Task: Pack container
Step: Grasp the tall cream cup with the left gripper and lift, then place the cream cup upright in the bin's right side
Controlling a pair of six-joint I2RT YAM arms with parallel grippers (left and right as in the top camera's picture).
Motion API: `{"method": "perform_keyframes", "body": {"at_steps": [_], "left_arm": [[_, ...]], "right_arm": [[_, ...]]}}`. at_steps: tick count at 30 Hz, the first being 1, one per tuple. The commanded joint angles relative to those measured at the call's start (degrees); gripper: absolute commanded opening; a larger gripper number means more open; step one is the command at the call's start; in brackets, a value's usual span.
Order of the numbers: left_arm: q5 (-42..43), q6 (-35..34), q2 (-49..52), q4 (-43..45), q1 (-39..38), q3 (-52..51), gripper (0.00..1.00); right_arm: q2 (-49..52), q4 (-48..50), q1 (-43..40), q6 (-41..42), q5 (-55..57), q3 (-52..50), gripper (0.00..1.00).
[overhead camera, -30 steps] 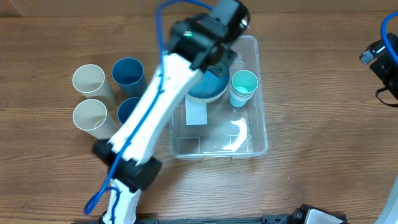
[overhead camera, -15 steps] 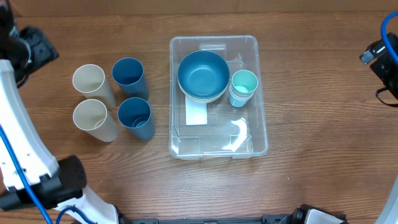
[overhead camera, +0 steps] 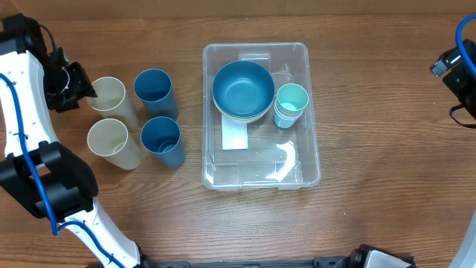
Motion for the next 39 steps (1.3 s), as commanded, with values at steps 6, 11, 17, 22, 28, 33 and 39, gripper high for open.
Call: {"method": "perform_keyframes", "body": {"at_steps": [6, 11, 17, 22, 28, 33, 39], "left_arm": [[-2.5, 0.1, 3.9, 1.2, -1.2, -0.9, 0.04], [-17.1, -9.1, 2.4, -1.8, -0.1, 0.0, 0.04], [-15.9, -10.1, -9.8, -7.5, 0.4, 15.1, 0.04], [-10.9, -3.1, -22.0, -6.1, -9.6, 26.9, 0.04], [-10.9, 4.4, -25.6, -5.2, -36.2, 27.7, 0.04], [-10.8, 8.3, -17.1, -9.6, -50.0, 26.9, 0.04], [-10.4, 11.8, -6.2, -11.2, -58.8, 26.9, 0.04]], "right_arm": [[0.1, 0.3, -0.2, 0.1, -0.3, 0.2, 1.00], [0.1, 0.3, -0.2, 0.1, -0.3, 0.2, 1.00], [0.1, 0.3, -0.2, 0.1, -0.3, 0.2, 1.00], [0.1, 0.3, -0.2, 0.1, -0.3, 0.2, 1.00], [0.1, 0.3, -0.2, 0.1, -0.3, 0.2, 1.00], [0.1, 0.3, -0.2, 0.1, -0.3, 0.2, 1.00], [0.1, 0.3, -0.2, 0.1, -0.3, 0.2, 1.00]]}}
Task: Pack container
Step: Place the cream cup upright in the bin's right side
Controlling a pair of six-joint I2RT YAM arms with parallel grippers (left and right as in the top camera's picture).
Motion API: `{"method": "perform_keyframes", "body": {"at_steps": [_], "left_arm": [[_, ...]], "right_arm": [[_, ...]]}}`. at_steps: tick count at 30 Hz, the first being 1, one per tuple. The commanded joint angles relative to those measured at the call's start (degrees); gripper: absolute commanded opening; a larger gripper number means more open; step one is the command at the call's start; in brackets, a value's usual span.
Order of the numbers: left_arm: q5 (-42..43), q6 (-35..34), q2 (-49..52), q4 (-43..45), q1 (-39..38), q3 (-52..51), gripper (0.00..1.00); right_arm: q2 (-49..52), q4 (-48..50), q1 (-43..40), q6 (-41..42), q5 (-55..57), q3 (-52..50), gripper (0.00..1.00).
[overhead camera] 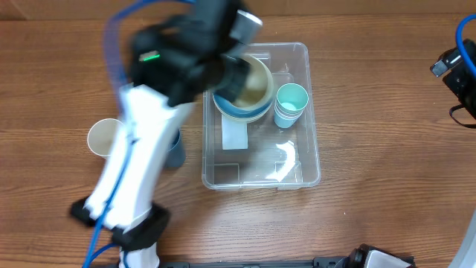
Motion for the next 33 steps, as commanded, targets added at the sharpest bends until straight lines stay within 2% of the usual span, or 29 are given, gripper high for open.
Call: {"method": "perform_keyframes", "body": {"at_steps": [1, 6, 14, 19, 22, 25, 27, 33], "left_arm": [[0.7, 4.1, 4.3, -0.4, -5.0, 0.7, 0.04], [0.5, 4.5, 12.4, -0.5, -8.2, 0.7, 0.04], [0.7, 5.0, 21.9, 3.5, -8.3, 0.7, 0.04], [1.6, 4.9, 23.0, 7.7, -8.3, 0.7, 0.04], [3.0, 4.9, 23.0, 7.6, -8.3, 0.7, 0.09], [3.2, 4.5, 22.7, 5.7, -8.3, 0.7, 0.25], [3.2, 3.4, 22.3, 4.3, -8.3, 0.7, 0.31], [1.8, 1.4, 16.1, -1.2, -8.2, 2.1, 0.34]], "right_arm": [[0.1, 0.3, -0.2, 0.1, -0.3, 0.2, 1.00], [0.1, 0.3, -0.2, 0.1, -0.3, 0.2, 1.00], [0.1, 0.3, -0.2, 0.1, -0.3, 0.2, 1.00], [0.1, 0.3, -0.2, 0.1, -0.3, 0.2, 1.00], [0.1, 0.3, -0.2, 0.1, -0.3, 0.2, 1.00], [0.1, 0.3, -0.2, 0.1, -0.3, 0.2, 1.00], [0.1, 0.3, -0.2, 0.1, -0.3, 0.2, 1.00], [0.1, 0.3, -0.2, 0.1, -0.3, 0.2, 1.00]]}}
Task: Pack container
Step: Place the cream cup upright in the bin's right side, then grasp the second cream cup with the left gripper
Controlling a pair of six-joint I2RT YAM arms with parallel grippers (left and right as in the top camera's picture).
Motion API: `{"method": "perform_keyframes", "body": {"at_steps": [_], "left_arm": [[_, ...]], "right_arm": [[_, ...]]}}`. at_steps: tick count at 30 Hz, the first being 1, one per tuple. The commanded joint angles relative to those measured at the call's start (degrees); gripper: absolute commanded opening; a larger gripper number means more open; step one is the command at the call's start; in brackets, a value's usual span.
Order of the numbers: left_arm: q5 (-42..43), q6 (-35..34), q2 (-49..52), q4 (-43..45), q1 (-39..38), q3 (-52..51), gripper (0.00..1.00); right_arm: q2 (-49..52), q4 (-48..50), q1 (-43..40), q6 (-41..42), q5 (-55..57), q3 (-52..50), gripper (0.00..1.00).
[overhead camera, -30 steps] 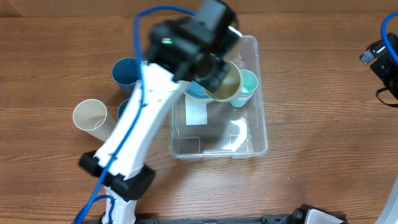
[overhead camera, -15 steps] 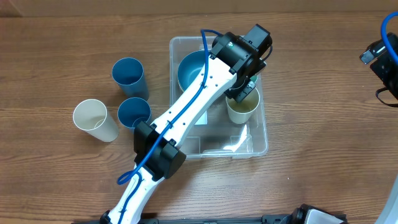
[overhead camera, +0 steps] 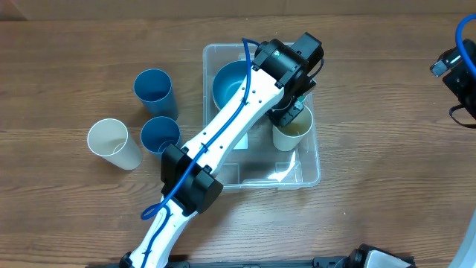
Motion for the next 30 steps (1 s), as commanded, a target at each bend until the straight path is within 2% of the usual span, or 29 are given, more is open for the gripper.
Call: {"method": "perform_keyframes", "body": {"at_steps": [1, 5, 6, 9, 11, 15, 17, 19, 22, 25, 30], "left_arm": [[-3.4, -3.5, -9.9, -2.0, 0.3, 2.5, 0.35], [-14.3, -7.6, -21.4, -2.5, 2.6, 2.6, 0.49], [-16.5, -8.8, -24.9, -2.7, 4.5, 2.6, 0.54], [-19.6, -13.9, -30.7, -3.6, 12.2, 2.6, 0.59], [-17.5, -17.4, -33.4, -3.6, 21.0, 2.5, 0.63], [-3.7, -17.5, -33.9, -3.6, 44.0, -0.4, 0.63], [-0.8, -17.5, -33.7, -3.6, 51.6, -6.2, 0.62], [1.6, -17.5, -33.6, -3.6, 58.0, -15.5, 0.57], [3.5, -17.2, -33.6, -1.8, 64.1, -29.6, 0.49], [7.1, -15.1, -33.6, 3.4, 66.1, -40.0, 0.48], [7.3, -14.0, -33.6, 12.7, 66.1, -53.8, 0.50]], "right_arm": [[0.1, 0.2, -0.2, 0.1, -0.3, 0.2, 1.00], [0.1, 0.2, -0.2, 0.1, -0.3, 0.2, 1.00], [0.1, 0.2, -0.2, 0.1, -0.3, 0.2, 1.00], [0.1, 0.2, -0.2, 0.1, -0.3, 0.2, 1.00], [0.1, 0.2, -0.2, 0.1, -0.3, 0.2, 1.00], [0.1, 0.2, -0.2, 0.1, -0.3, 0.2, 1.00], [0.1, 0.2, -0.2, 0.1, -0.3, 0.2, 1.00], [0.1, 0.2, -0.2, 0.1, -0.3, 0.2, 1.00], [0.1, 0.2, -0.2, 0.1, -0.3, 0.2, 1.00], [0.1, 0.2, -0.2, 0.1, -0.3, 0.2, 1.00], [0.1, 0.2, -0.2, 0.1, -0.3, 0.2, 1.00]]}}
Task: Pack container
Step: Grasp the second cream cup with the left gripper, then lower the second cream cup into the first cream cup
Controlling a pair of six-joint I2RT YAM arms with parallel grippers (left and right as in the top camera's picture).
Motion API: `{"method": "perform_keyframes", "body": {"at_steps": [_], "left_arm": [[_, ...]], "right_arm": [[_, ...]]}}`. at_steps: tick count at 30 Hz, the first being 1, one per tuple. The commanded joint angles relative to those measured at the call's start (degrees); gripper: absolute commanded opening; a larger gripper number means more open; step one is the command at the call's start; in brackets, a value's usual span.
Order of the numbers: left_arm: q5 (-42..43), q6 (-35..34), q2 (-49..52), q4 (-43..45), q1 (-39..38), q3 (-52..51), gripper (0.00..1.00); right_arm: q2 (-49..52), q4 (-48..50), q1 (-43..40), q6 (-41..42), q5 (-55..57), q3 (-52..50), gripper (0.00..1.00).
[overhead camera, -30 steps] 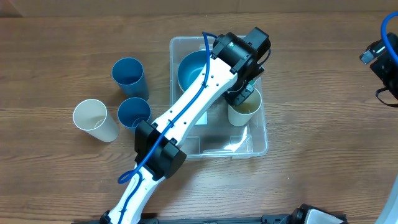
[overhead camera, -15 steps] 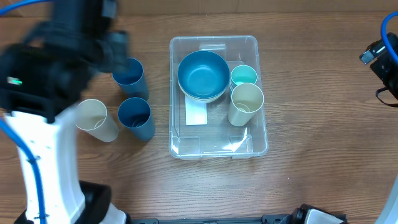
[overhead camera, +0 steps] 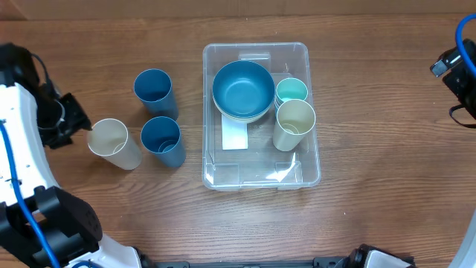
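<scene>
A clear plastic container (overhead camera: 256,170) stands mid-table. Inside it are a blue bowl (overhead camera: 242,89), a teal cup stack (overhead camera: 291,90) and a cream cup (overhead camera: 294,123) just in front of the stack. Left of the container stand two blue cups, one at the back (overhead camera: 154,91) and one nearer (overhead camera: 163,140), plus a second cream cup (overhead camera: 112,143). My left gripper (overhead camera: 77,124) is open at that cream cup's left rim. My right gripper (overhead camera: 451,73) shows only partly at the far right edge, its fingers unclear.
The front half of the container floor holds only a white label (overhead camera: 234,136). Bare wooden table (overhead camera: 387,149) lies between the container and the right arm.
My left arm has left the container, where a cream cup now stands free by the teal stack. Its gripper is now at the far left, against the remaining cream cup.
Two cream cups and two blue cups stood left of the container, my left gripper beside the rear cream cup. Then that cup was over the bowl in the gripper. Then it was set by the teal stack. Now it stands there alone, the gripper back at the left.
</scene>
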Motion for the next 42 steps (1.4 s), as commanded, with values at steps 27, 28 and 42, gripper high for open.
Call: {"method": "perform_keyframes", "body": {"at_steps": [27, 28, 42], "left_arm": [[5.0, 6.4, -6.9, -1.7, -40.2, 41.1, 0.04], [4.9, 8.6, -5.4, -0.6, -43.6, 41.1, 0.04], [0.8, 18.9, 18.9, 3.0, -64.6, 41.1, 0.04]], "right_arm": [[0.1, 0.2, -0.2, 0.1, -0.3, 0.2, 1.00], [0.1, 0.2, -0.2, 0.1, -0.3, 0.2, 1.00], [0.1, 0.2, -0.2, 0.1, -0.3, 0.2, 1.00]]}}
